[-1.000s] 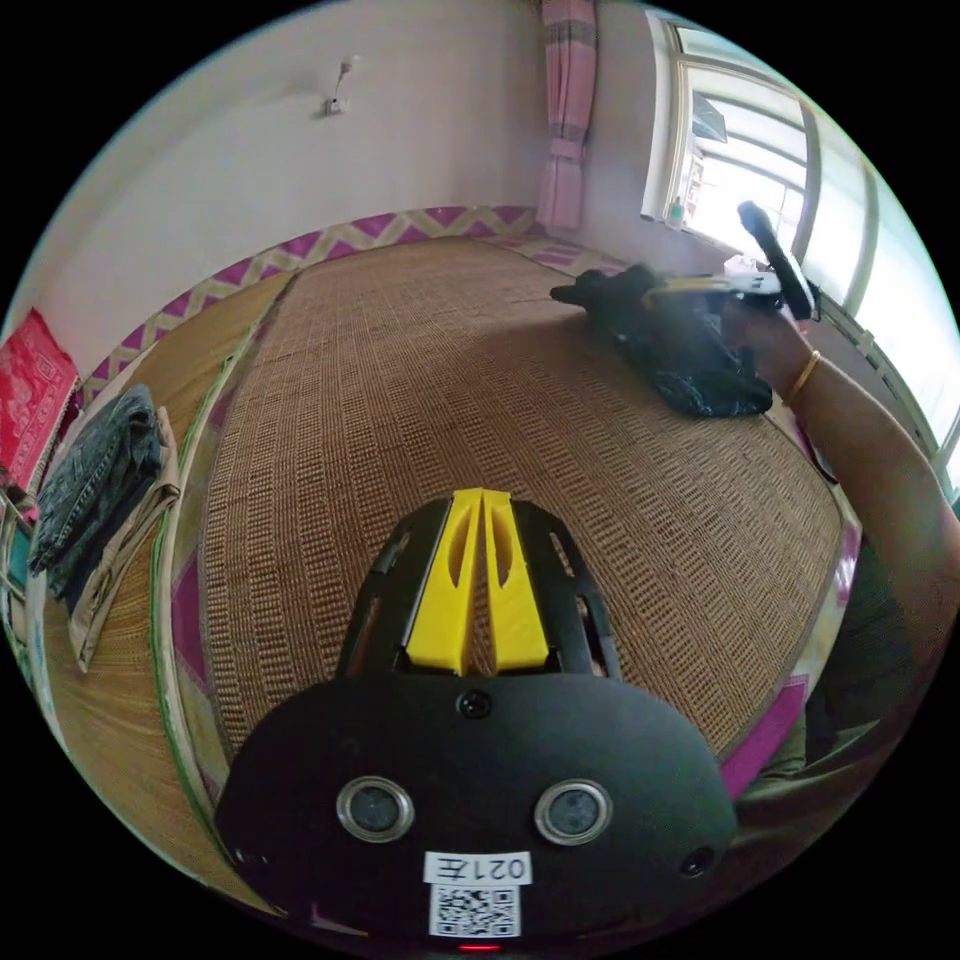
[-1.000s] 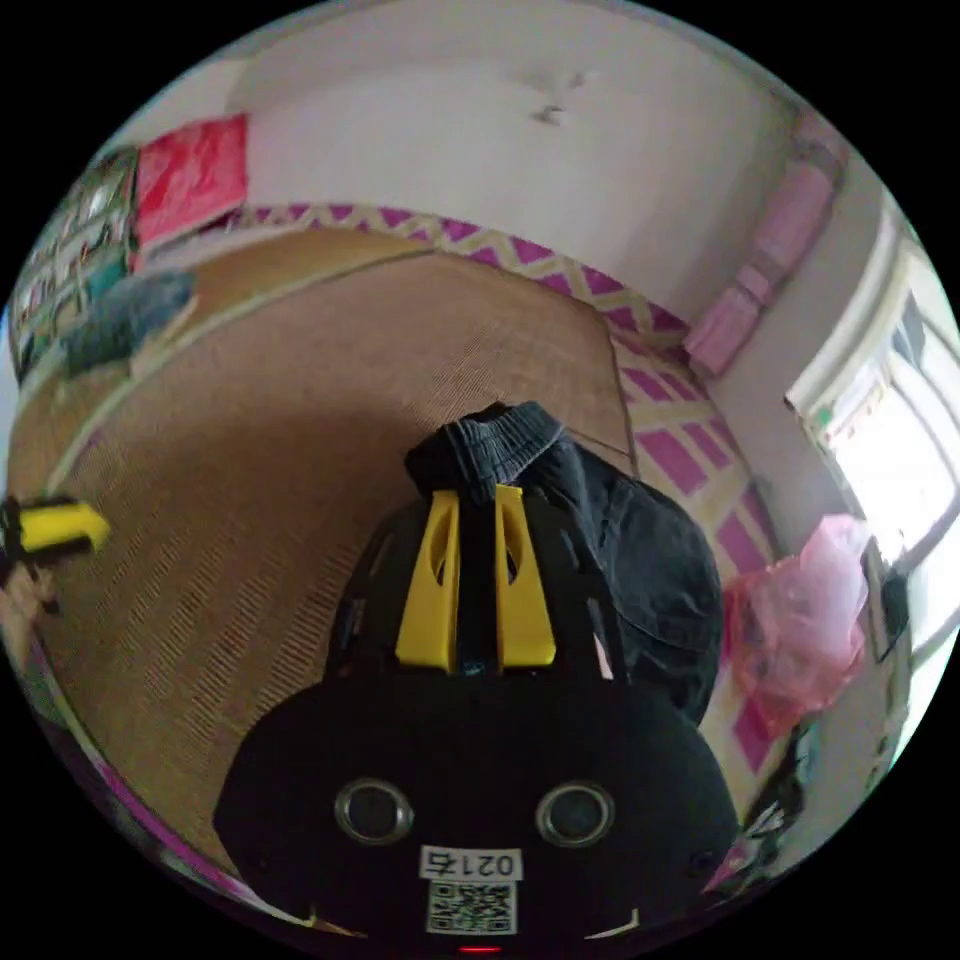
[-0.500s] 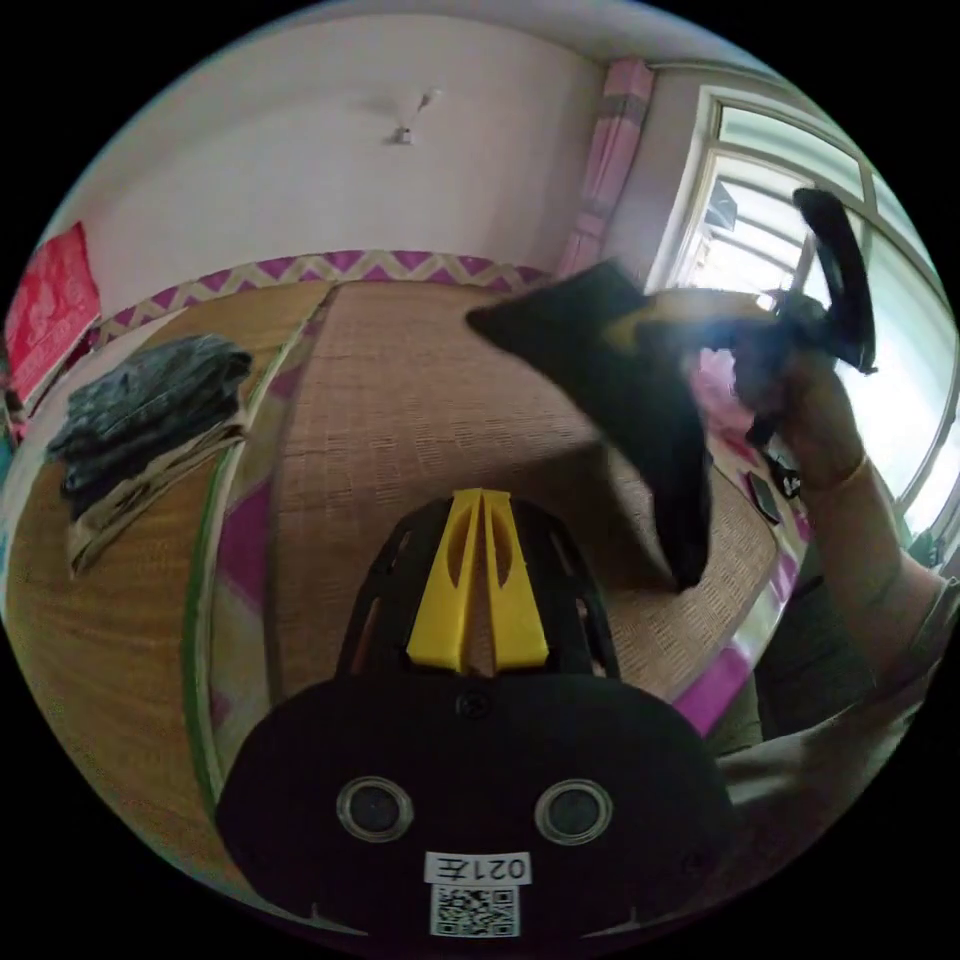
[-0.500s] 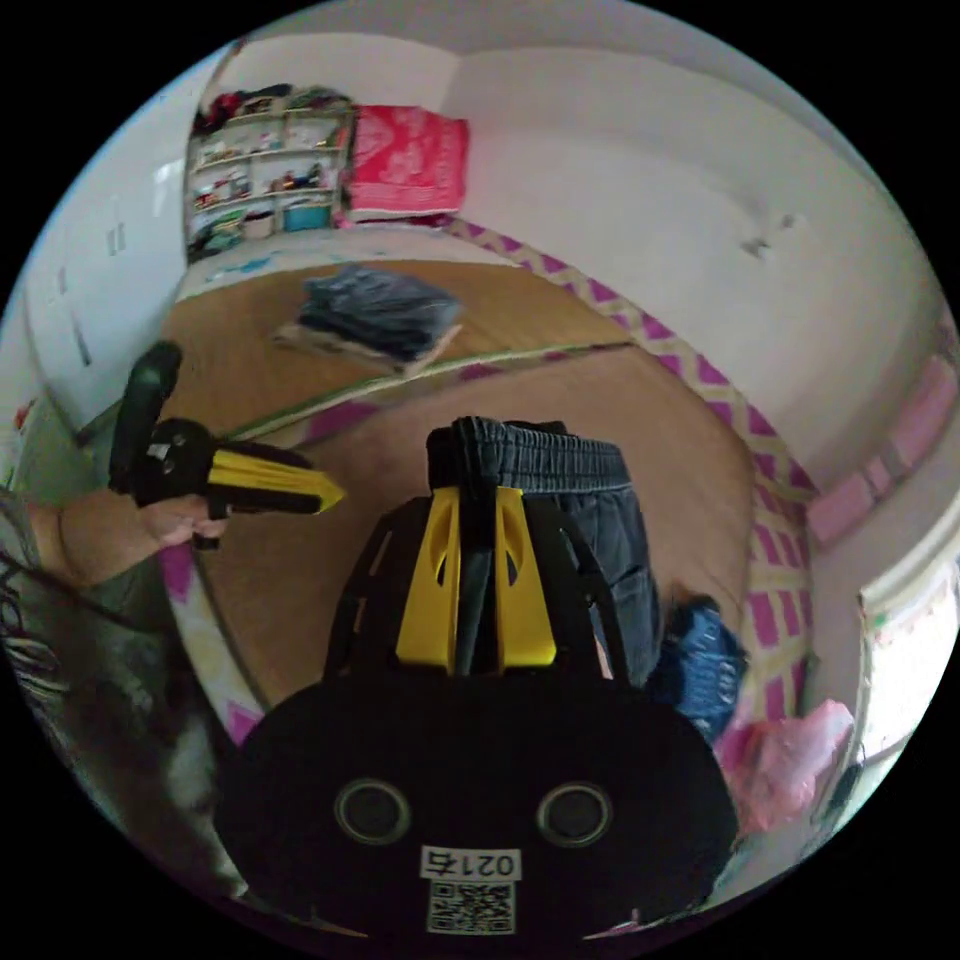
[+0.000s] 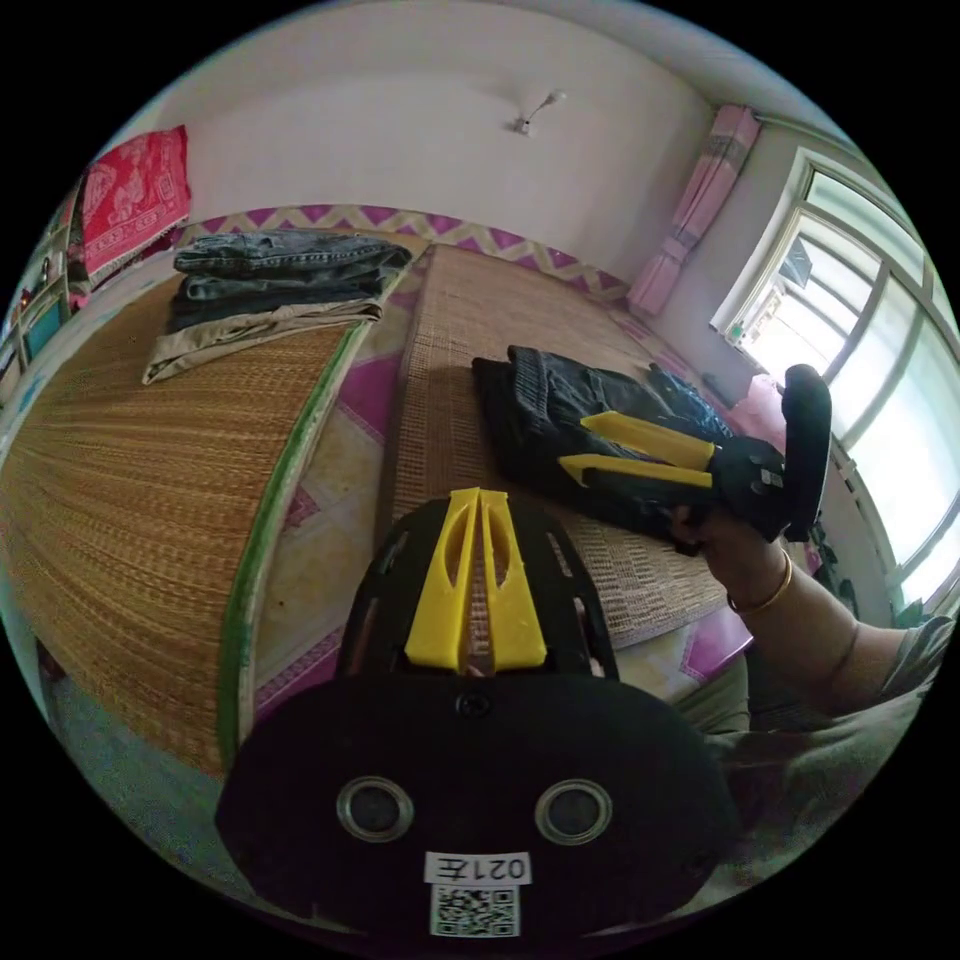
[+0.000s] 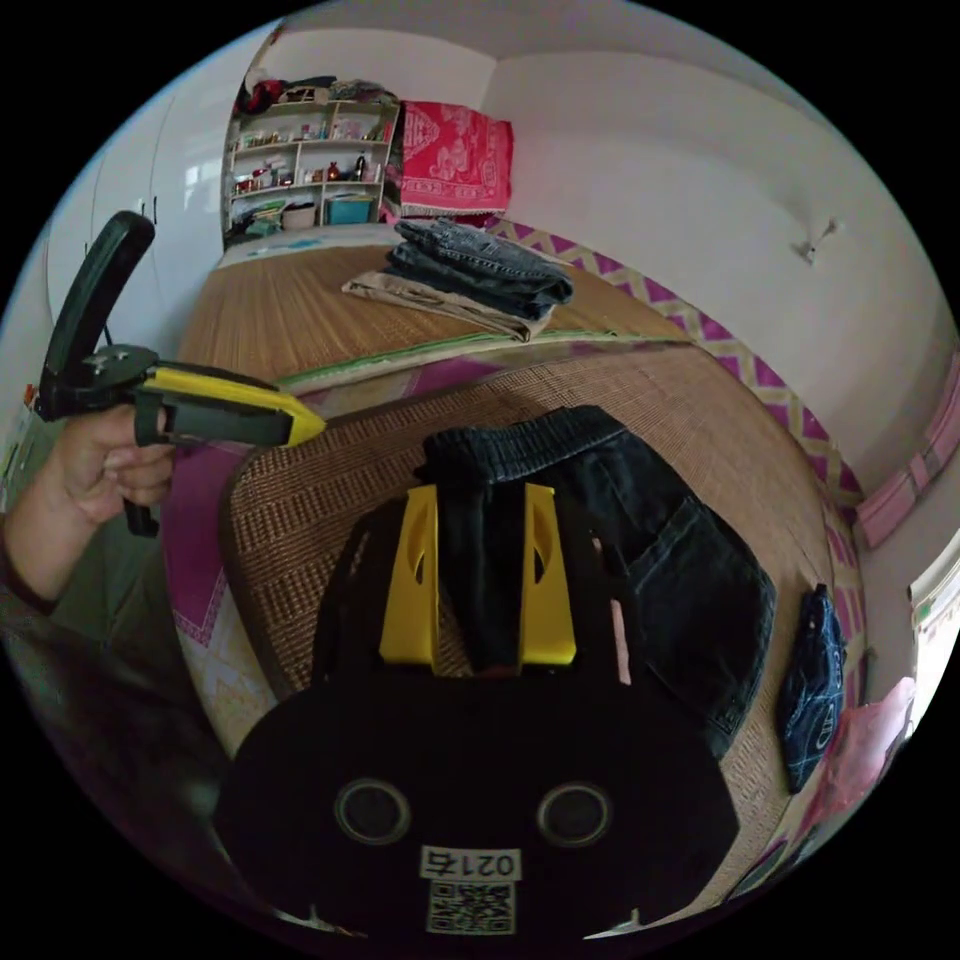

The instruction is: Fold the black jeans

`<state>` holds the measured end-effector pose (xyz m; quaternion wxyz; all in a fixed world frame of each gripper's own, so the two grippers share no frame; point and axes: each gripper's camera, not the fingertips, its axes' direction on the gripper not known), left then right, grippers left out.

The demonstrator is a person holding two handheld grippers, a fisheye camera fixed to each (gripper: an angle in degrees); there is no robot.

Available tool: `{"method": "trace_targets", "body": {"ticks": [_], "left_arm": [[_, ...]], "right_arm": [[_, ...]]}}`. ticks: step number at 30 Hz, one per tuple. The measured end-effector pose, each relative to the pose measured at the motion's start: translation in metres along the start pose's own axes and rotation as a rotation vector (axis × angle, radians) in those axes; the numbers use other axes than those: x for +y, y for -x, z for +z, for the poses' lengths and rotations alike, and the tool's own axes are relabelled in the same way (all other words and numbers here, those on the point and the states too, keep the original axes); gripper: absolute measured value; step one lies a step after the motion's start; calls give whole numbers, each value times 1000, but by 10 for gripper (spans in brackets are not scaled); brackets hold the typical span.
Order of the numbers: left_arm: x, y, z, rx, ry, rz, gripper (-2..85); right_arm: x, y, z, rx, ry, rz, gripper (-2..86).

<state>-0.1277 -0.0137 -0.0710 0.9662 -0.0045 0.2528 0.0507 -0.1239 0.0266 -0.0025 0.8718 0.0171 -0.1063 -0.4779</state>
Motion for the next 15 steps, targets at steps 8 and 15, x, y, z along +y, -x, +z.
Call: {"method": "trace_targets", "body": {"ticks": [8, 15], "left_arm": [[11, -36, 5, -33, 16, 47, -10], [8, -78, 17, -28, 17, 89, -10]], "right_arm": [[48, -102, -16, -366, -94, 317, 60], [153, -263, -85, -753, -423, 715, 27]]}}
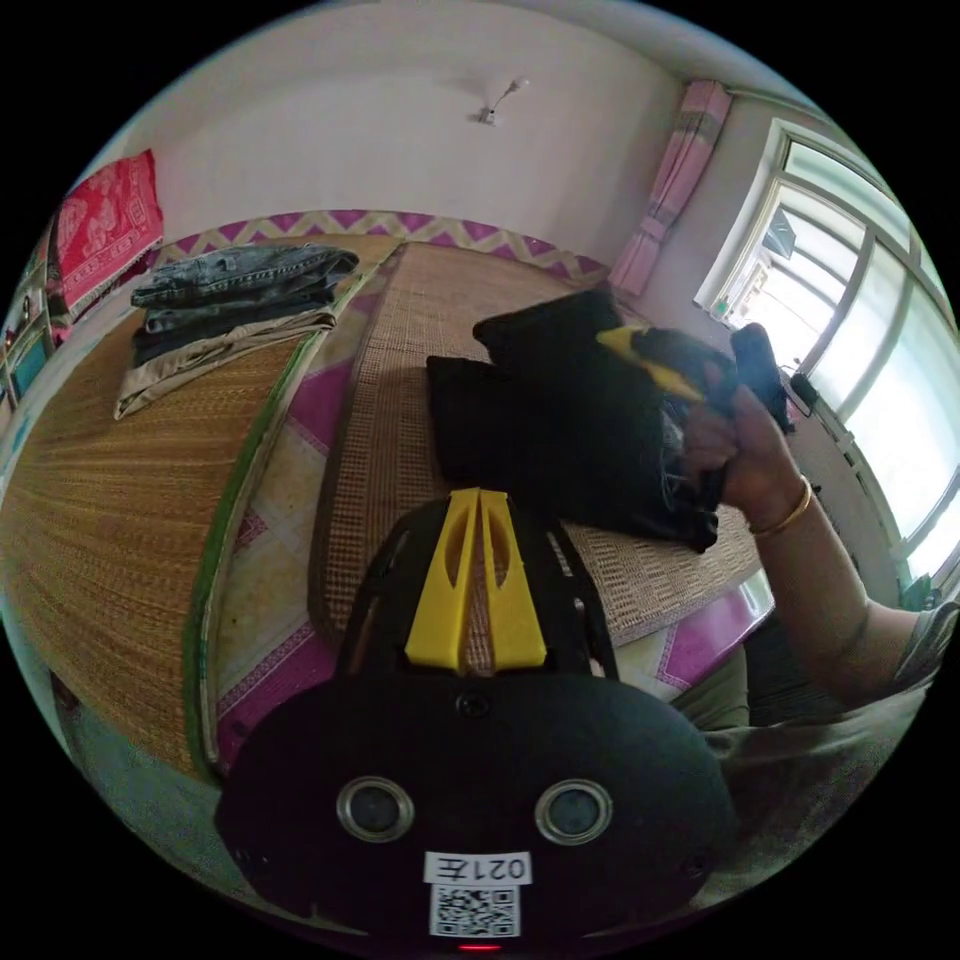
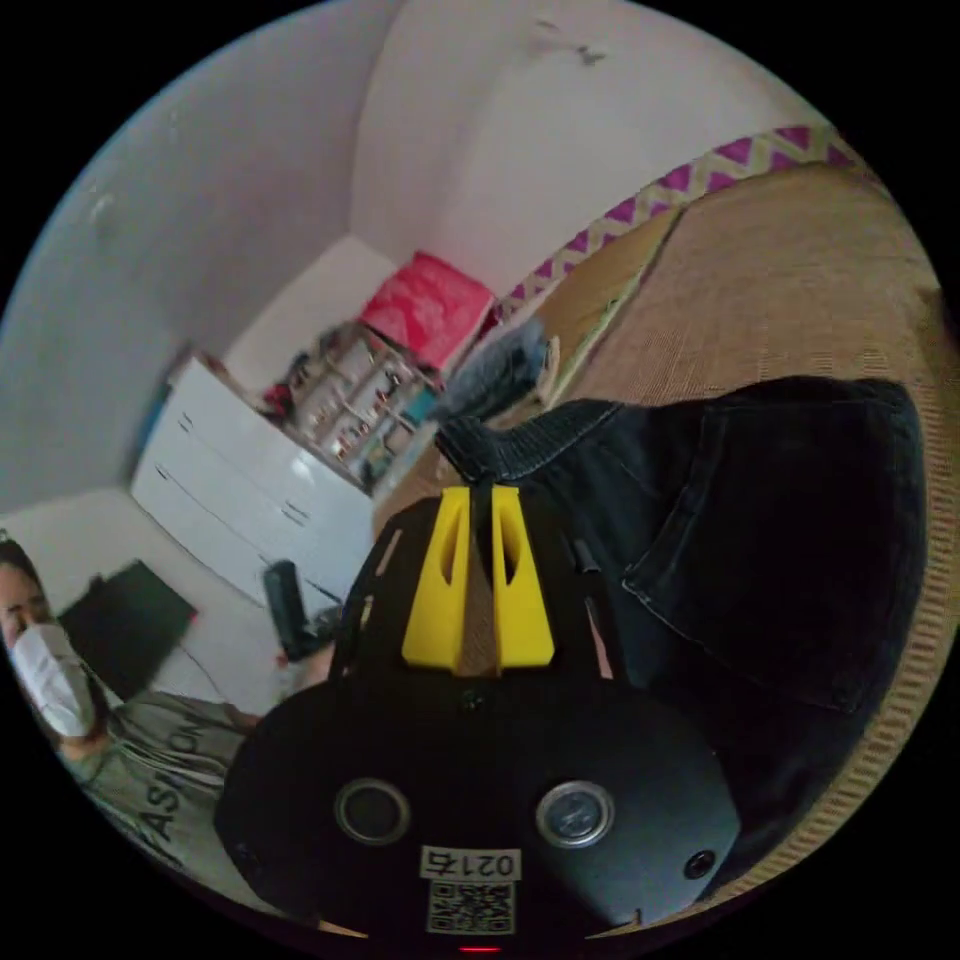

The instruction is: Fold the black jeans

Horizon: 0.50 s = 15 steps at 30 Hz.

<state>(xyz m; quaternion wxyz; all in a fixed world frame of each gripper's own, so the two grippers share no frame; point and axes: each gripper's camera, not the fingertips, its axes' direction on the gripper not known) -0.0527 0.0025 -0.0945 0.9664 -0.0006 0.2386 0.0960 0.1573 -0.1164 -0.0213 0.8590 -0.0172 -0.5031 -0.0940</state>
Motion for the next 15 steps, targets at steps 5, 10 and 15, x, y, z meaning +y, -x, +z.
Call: {"method": "trace_targets", "body": {"ticks": [5, 10, 15], "left_arm": [[-9, -40, 15, -13, 13, 68, -9], [-16, -85, 41, 24, 53, 112, -9], [-21, -125, 66, 37, 86, 176, -7]], "right_arm": [[9, -7, -193, 226, -243, -66, 21], [87, -62, -366, 434, -473, 111, 15], [170, -155, -414, 493, -463, 394, 6]]}}
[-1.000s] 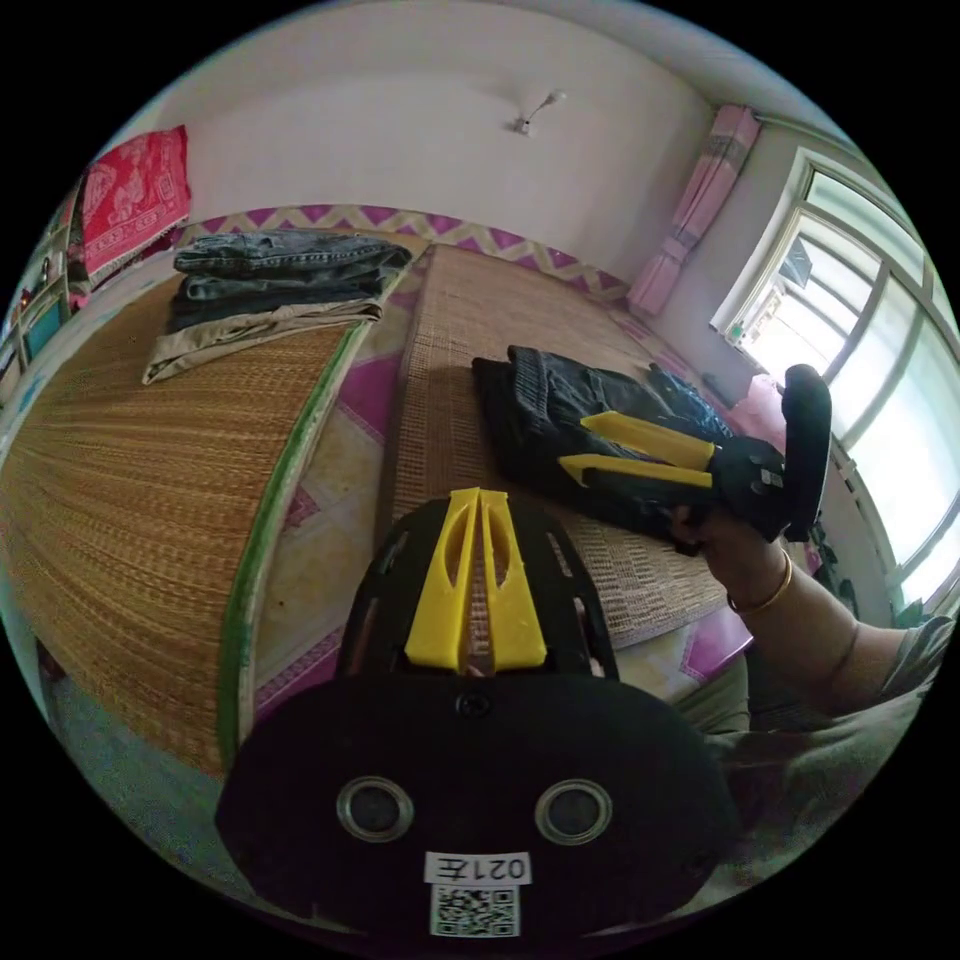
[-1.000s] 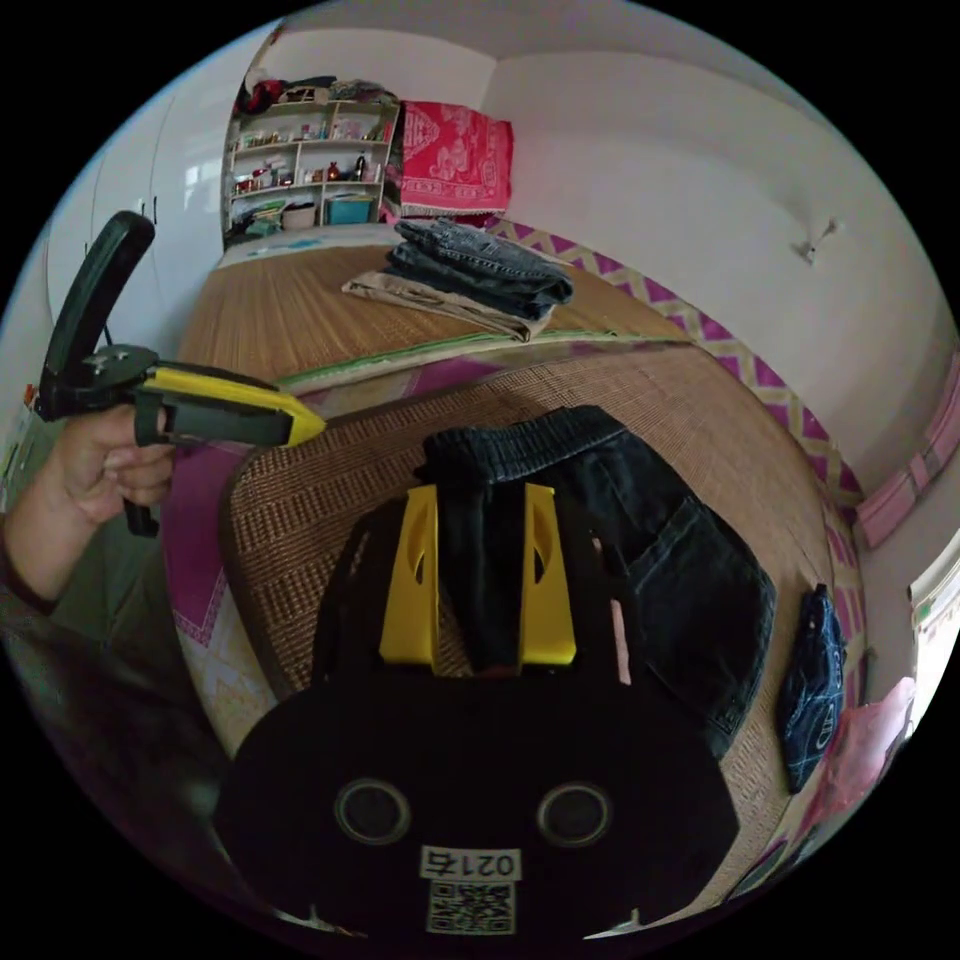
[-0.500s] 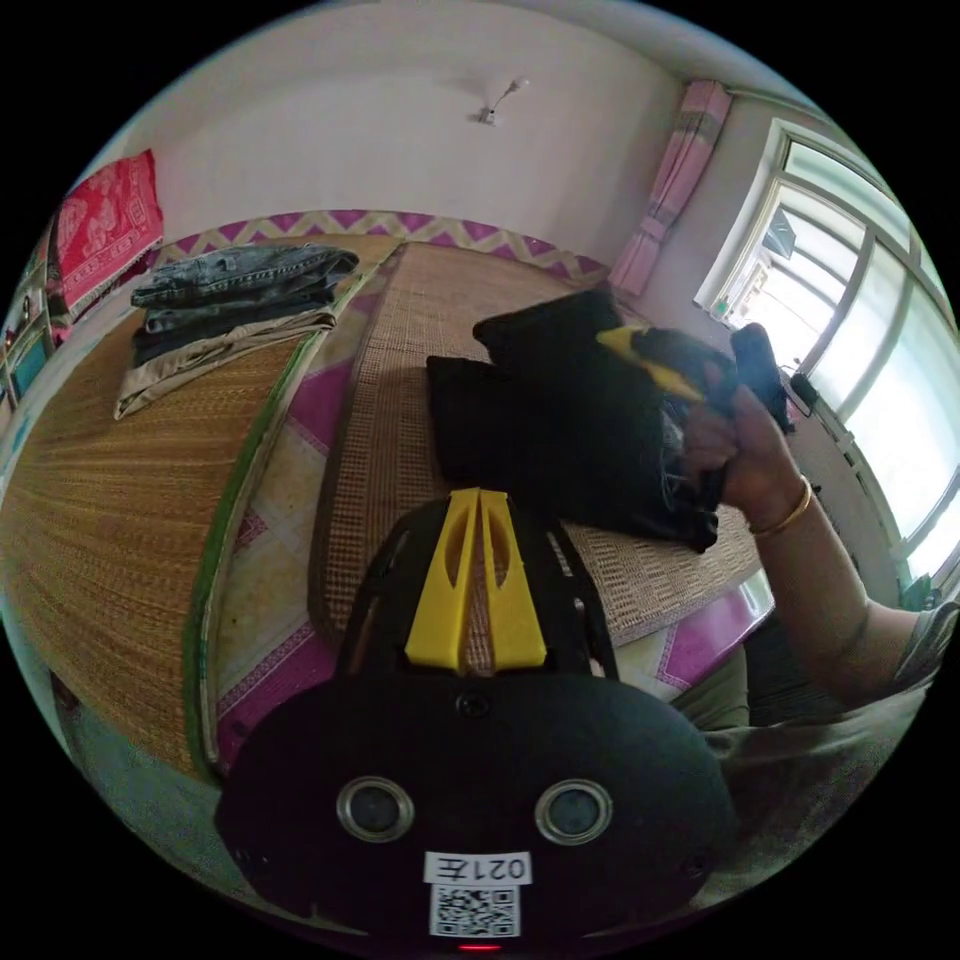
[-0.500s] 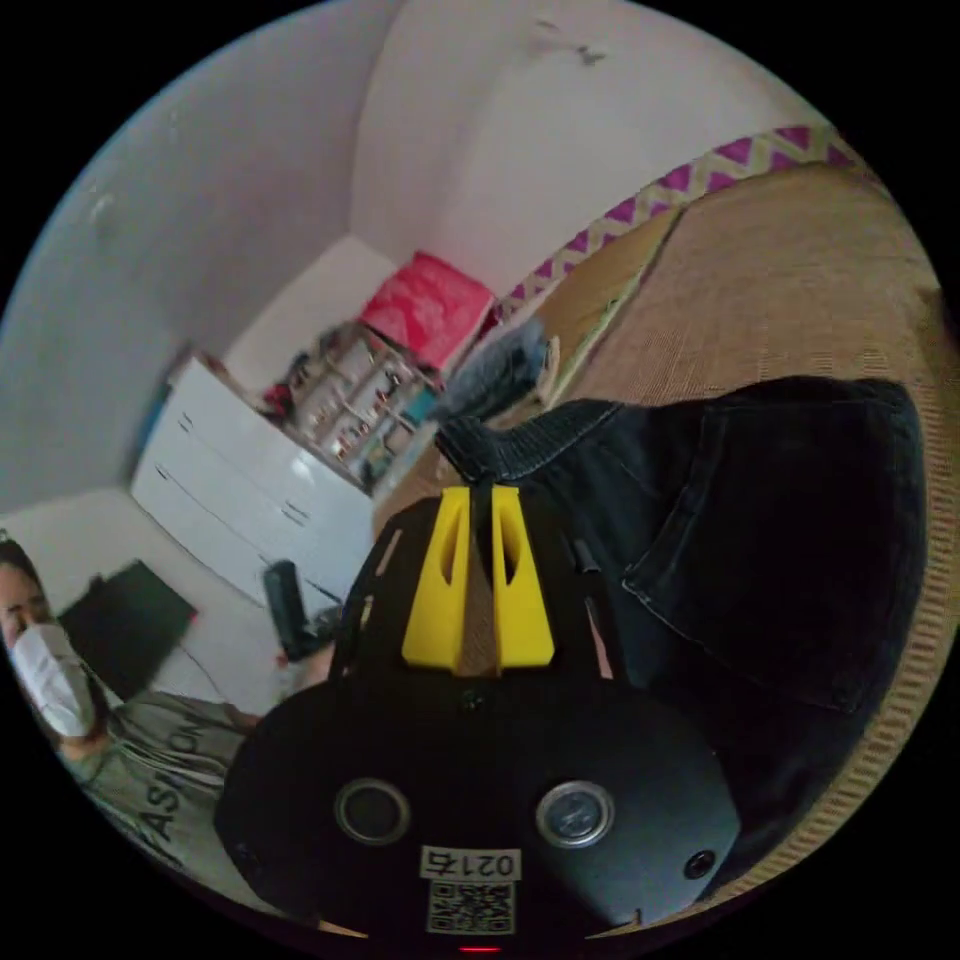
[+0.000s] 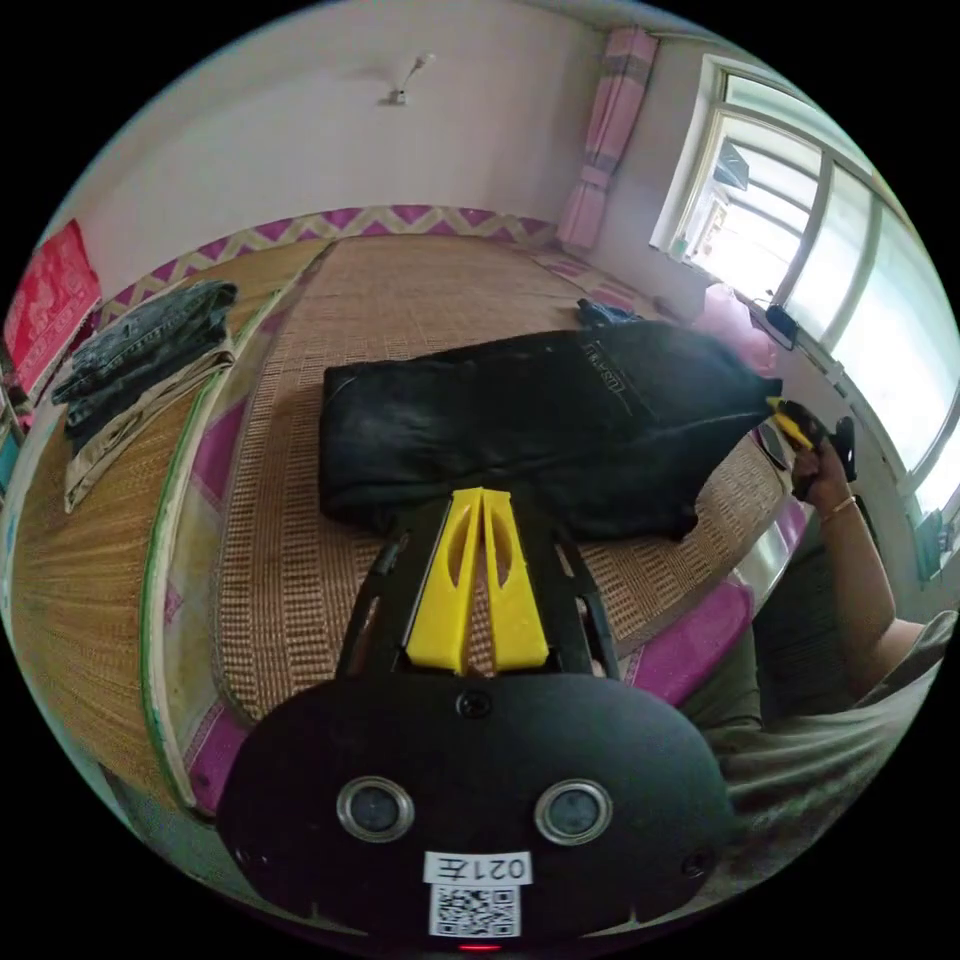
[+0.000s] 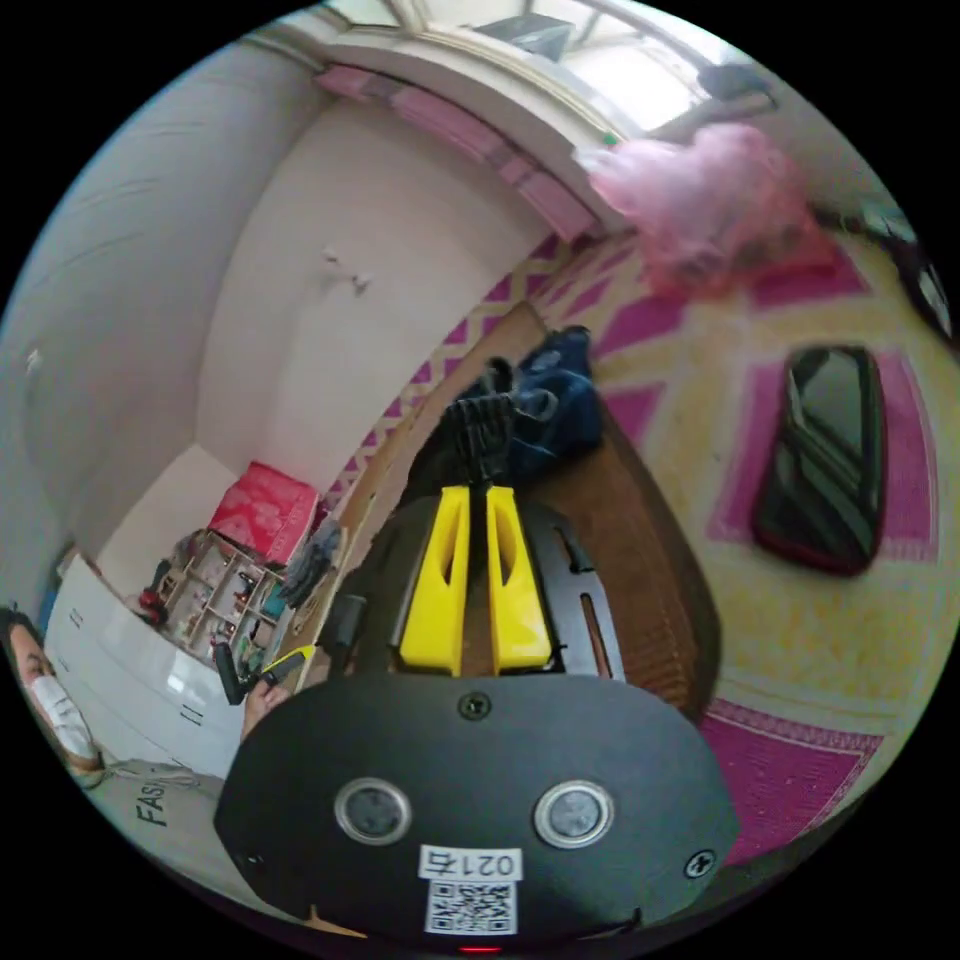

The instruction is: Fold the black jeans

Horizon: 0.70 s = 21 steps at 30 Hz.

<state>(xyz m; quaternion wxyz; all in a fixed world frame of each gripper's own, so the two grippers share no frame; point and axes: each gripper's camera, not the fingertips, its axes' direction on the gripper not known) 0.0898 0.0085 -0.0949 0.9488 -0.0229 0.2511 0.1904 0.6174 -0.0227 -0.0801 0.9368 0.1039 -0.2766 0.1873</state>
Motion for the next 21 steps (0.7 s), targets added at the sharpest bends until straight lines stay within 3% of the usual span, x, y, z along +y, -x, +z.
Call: {"method": "trace_targets", "body": {"ticks": [2, 5, 9, 13, 21], "left_arm": [[-6, -16, 8, -1, 2, 50, -3], [-19, -49, 18, 21, -10, 176, 24], [-43, -106, 46, 32, 3, 371, 77], [-72, -147, 81, 10, 0, 429, 82], [-97, -182, 120, 24, 82, 493, 98]], "right_arm": [[16, -23, -17, 4, -94, 66, 1], [31, 6, -40, 64, -192, -39, 1], [40, 94, 17, 79, 24, -349, 19], [72, 166, 113, 205, 253, -602, 48], [128, 220, 231, 527, 434, -760, 62]]}}
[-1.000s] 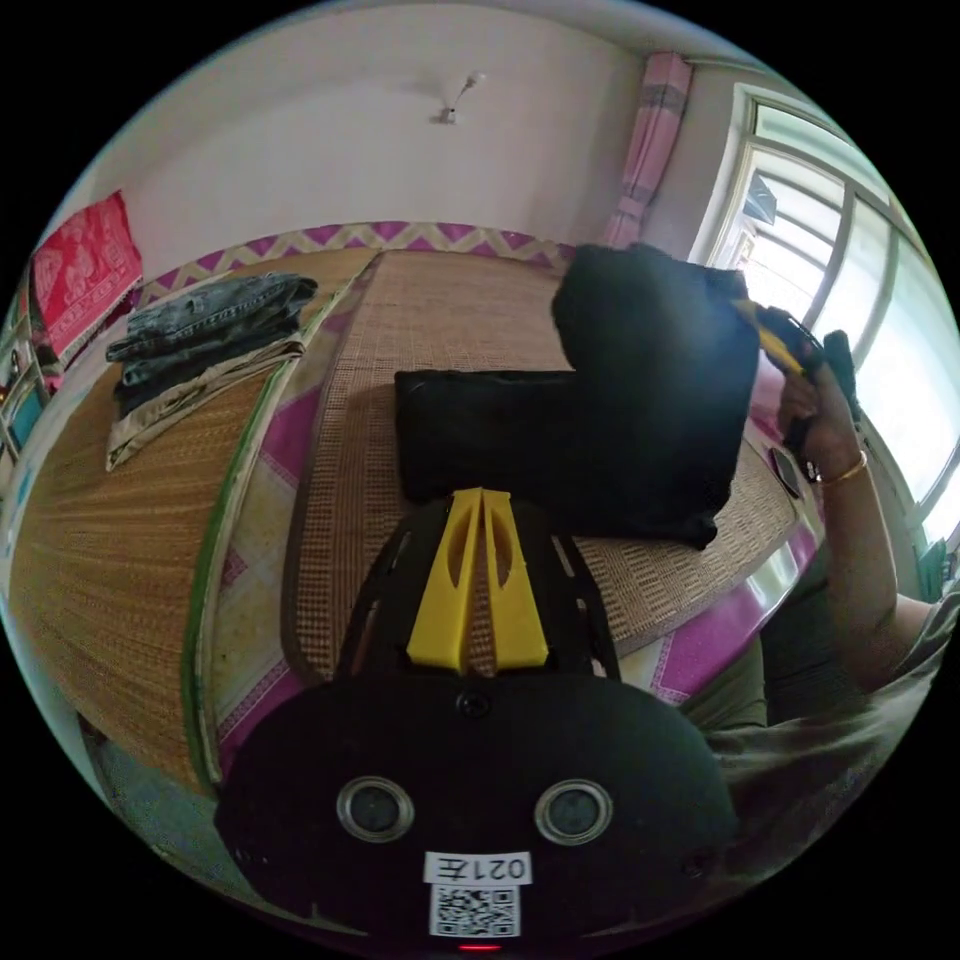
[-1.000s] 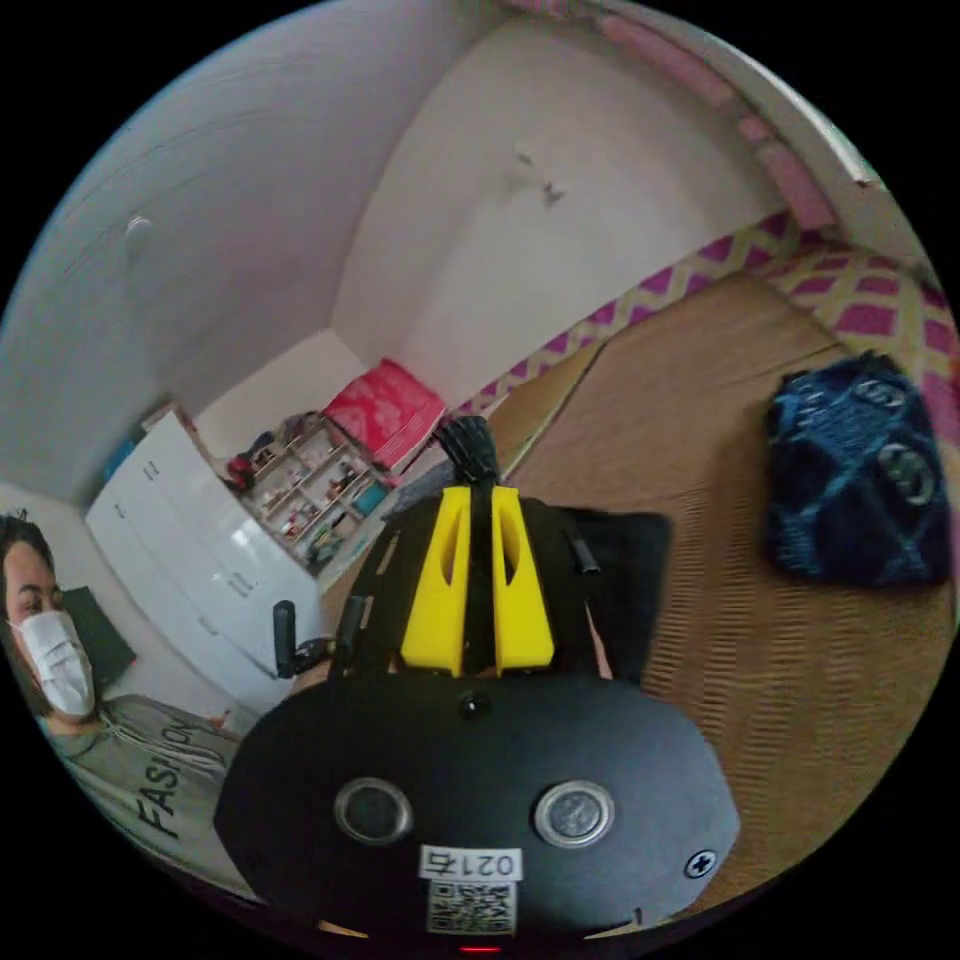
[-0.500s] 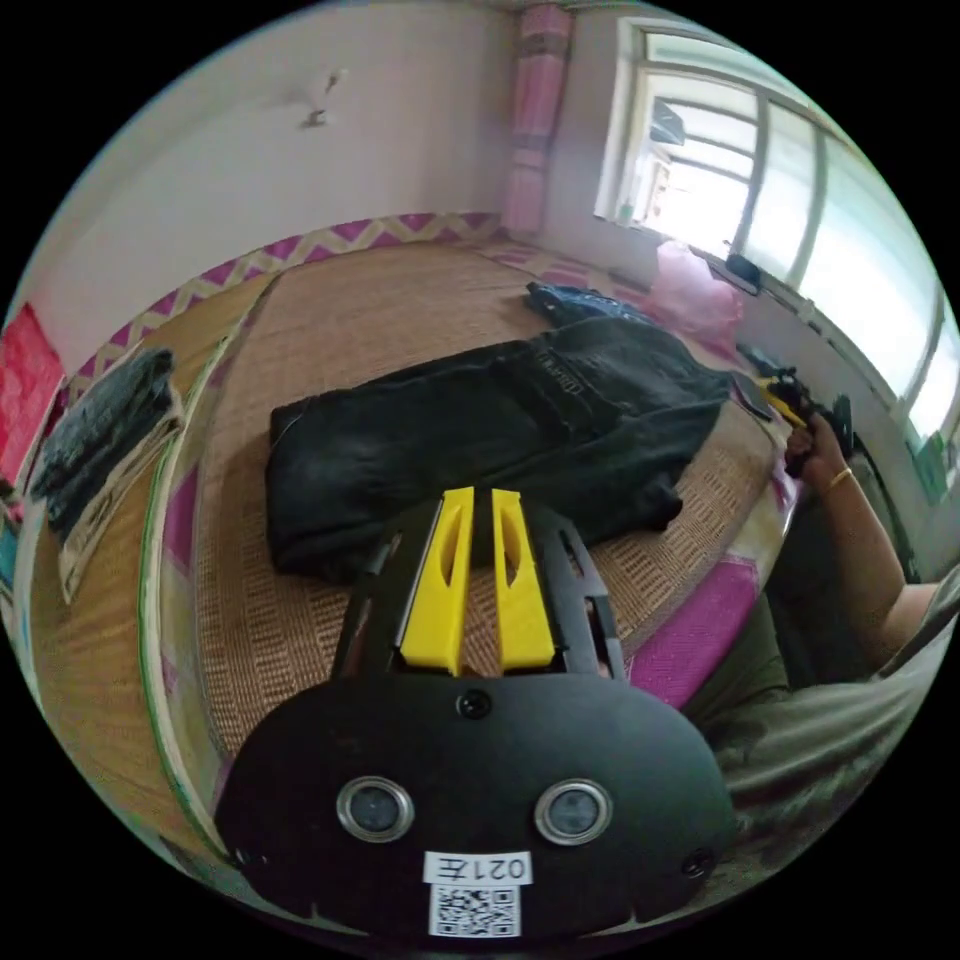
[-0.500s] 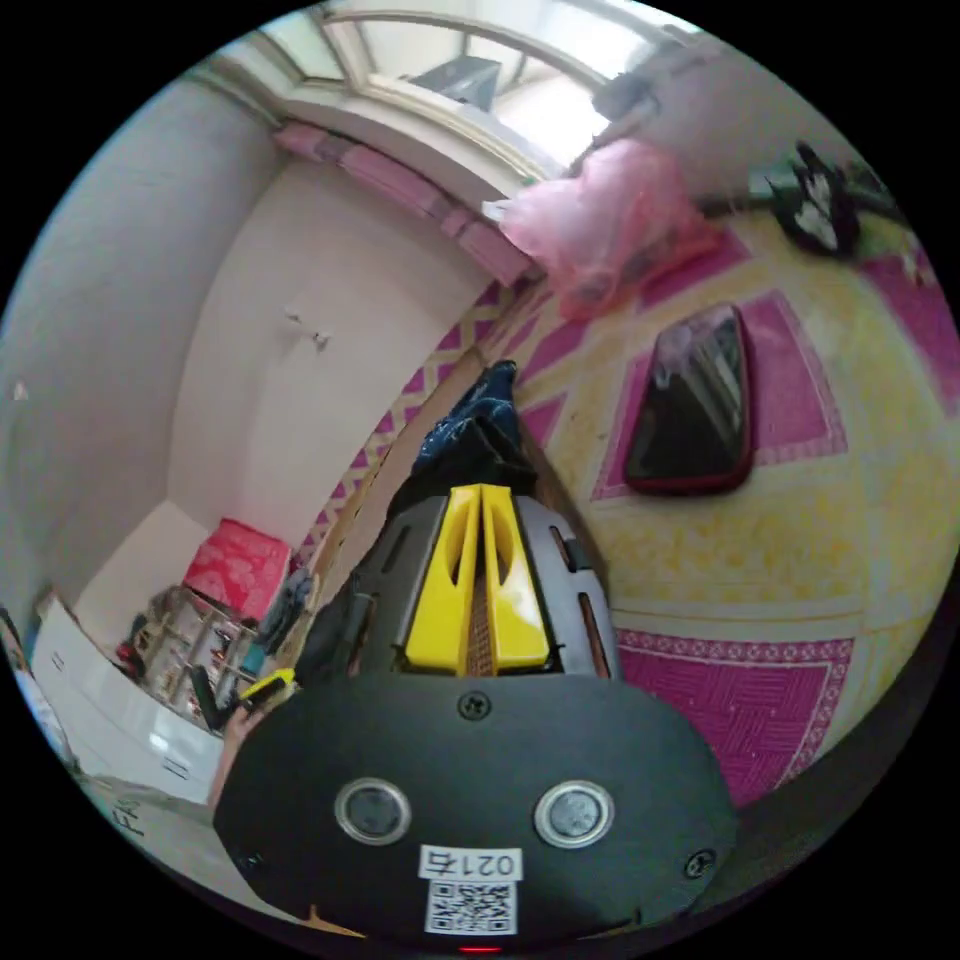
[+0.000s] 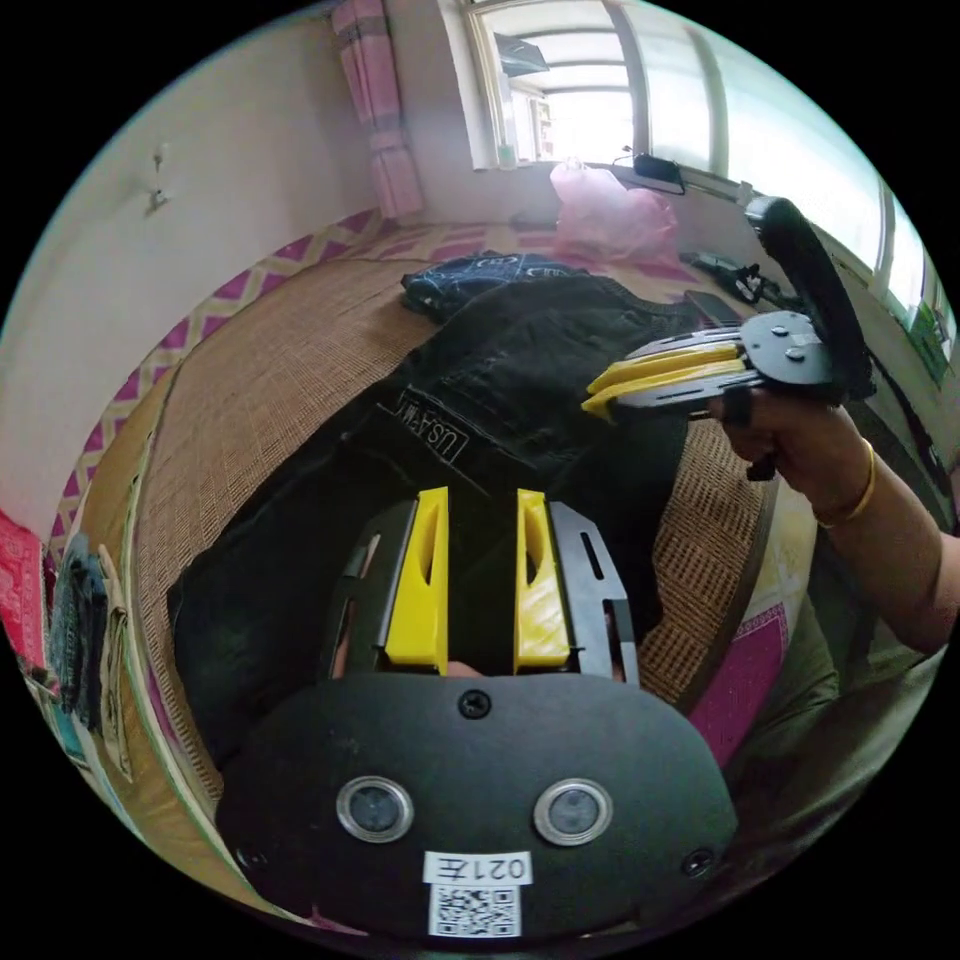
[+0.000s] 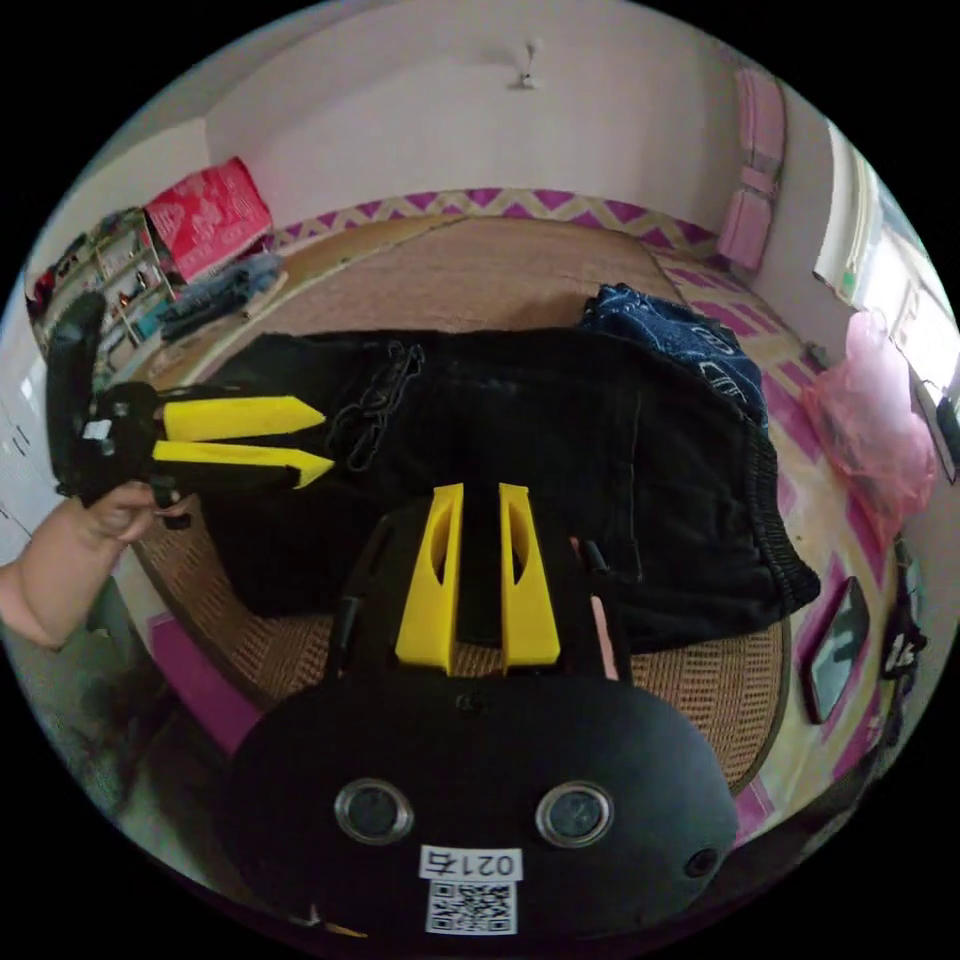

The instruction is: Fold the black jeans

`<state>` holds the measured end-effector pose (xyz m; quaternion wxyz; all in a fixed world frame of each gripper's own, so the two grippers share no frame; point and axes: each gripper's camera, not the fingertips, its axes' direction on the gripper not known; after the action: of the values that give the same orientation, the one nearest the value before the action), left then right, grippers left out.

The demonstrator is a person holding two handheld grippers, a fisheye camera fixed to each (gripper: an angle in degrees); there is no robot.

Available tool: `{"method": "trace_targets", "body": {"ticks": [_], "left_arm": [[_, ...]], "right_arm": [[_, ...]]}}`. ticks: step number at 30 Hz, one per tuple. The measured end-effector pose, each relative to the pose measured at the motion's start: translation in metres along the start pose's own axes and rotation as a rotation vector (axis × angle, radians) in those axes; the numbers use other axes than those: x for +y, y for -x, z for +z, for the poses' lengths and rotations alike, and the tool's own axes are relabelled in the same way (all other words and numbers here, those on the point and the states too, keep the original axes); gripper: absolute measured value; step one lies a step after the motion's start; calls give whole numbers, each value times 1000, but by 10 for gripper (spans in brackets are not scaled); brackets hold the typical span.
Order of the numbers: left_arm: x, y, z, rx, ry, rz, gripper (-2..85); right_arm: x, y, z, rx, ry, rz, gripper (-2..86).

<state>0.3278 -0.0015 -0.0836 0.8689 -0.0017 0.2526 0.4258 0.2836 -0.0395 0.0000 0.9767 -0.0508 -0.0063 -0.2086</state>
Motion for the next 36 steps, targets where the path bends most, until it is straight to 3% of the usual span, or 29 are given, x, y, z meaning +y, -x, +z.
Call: {"method": "trace_targets", "body": {"ticks": [5, 8, 13, 19, 22, 27, 29, 31, 33, 36], "left_arm": [[-8, 11, 12, 30, 33, -63, 76], [-10, 24, 11, 72, 8, -110, 7], [5, 73, -29, 205, -167, -275, -8], [75, 166, -157, 36, -447, -455, -10], [130, 216, -203, -42, -482, -550, -10], [164, 229, -201, -12, -464, -557, -10], [156, 221, -187, 18, -452, -529, -10], [139, 212, -170, 111, -467, -497, -10], [122, 202, -161, 157, -473, -460, -10], [90, 185, -149, 210, -483, -394, -10]], "right_arm": [[-3, 33, 10, 96, 4, -36, 62], [-3, 42, 15, 93, 6, -35, 61], [-1, 46, 23, 55, 7, -17, 61], [4, 49, 33, 46, 7, -13, 61], [7, 46, 37, 40, 7, -9, 61], [13, 37, 44, 25, 7, 27, 63], [14, 27, 41, -50, -30, 79, 67], [15, 10, 41, -378, -87, 178, 83], [13, 1, 54, -544, -71, 239, 107], [11, -2, 73, -535, -36, 267, 123]]}}
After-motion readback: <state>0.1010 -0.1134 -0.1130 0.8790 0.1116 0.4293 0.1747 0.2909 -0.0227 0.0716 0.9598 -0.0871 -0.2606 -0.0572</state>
